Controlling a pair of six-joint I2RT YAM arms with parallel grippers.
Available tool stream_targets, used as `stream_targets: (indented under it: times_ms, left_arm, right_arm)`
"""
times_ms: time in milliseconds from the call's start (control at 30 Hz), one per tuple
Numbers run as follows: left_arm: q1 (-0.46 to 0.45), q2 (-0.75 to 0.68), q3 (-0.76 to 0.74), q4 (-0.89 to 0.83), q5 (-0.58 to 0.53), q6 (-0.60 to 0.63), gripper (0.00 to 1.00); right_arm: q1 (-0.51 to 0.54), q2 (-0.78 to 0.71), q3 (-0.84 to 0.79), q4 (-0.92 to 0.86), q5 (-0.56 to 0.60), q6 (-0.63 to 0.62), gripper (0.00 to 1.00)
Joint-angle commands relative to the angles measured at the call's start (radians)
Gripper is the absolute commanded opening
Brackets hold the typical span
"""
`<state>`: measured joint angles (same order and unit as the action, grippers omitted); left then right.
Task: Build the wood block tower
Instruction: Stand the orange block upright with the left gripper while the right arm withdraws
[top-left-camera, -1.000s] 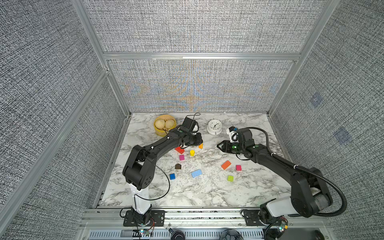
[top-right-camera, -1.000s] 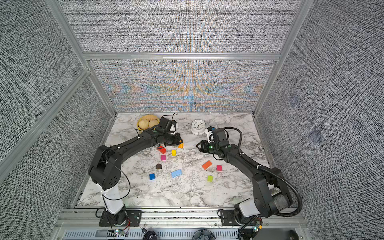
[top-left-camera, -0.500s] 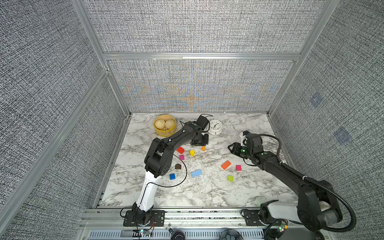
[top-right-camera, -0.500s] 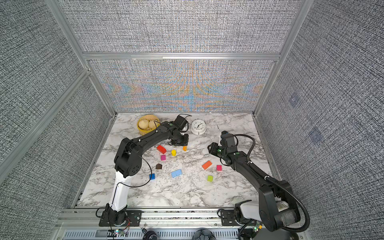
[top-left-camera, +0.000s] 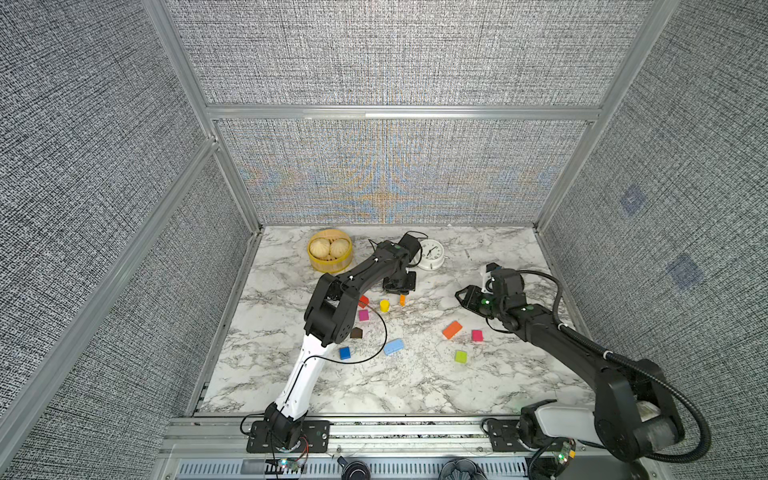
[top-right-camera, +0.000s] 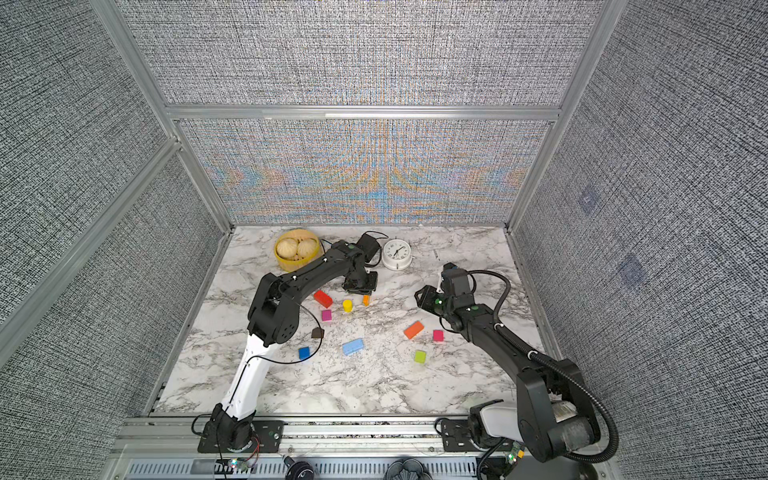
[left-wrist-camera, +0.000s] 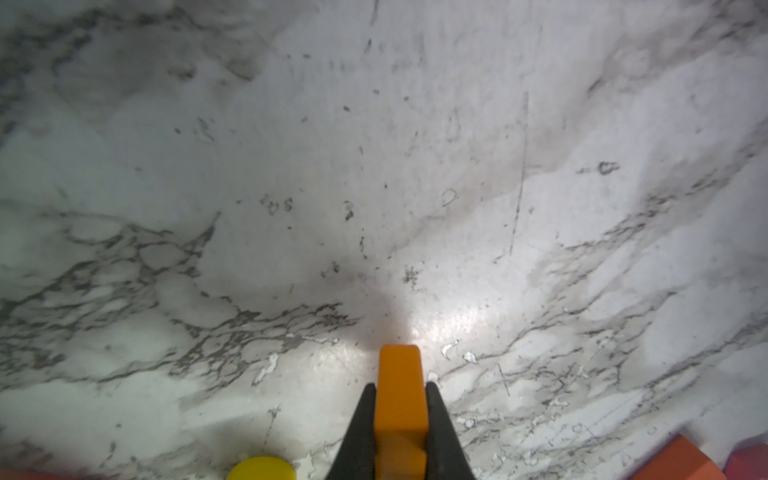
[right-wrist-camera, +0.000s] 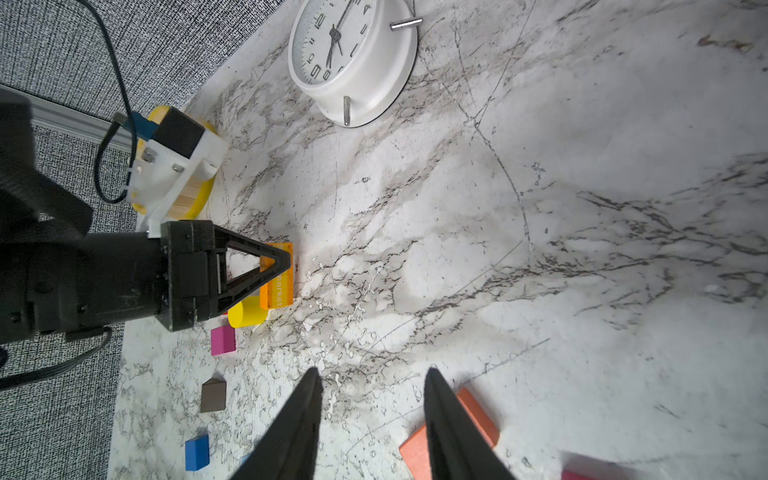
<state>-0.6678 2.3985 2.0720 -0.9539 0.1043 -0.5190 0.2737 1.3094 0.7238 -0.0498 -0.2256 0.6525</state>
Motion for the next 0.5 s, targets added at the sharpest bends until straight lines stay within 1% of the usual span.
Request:
stream_targets:
  times_ms: [0,67,300,333,400,467]
  left_arm:
    - [-0.001,0.011,0.013,-0.041,-0.017,0.007,0.13]
    - [-0.001,0.014,0.013,-0.042,-0.016,0.009,0.17]
    - [-0.001,0.019,0.000,-0.030,-0.025,0.008,0.37]
    - [-0.001,0.018,0.000,-0.028,-0.022,0.011,0.42]
    - [-0.001,0.010,-0.004,-0.022,-0.022,0.015,0.54]
    - [-0.001,-0.007,-0.014,-0.012,-0.026,0.021,0.64]
  right_arm:
    - [0.000,0.006,-0.006,0.026,-0.016,0.006,0.43]
    - [0.000,0.007,-0.004,0.029,-0.021,0.004,0.44]
    - [0.001,-0.004,-0.020,0.064,-0.052,-0.013,0.47]
    - [0.000,-0.007,-0.024,0.068,-0.053,-0.015,0.47]
    - [0.000,-0.011,-0.028,0.077,-0.060,-0.019,0.47]
    - [0.000,-0.017,-0.028,0.080,-0.067,-0.025,0.47]
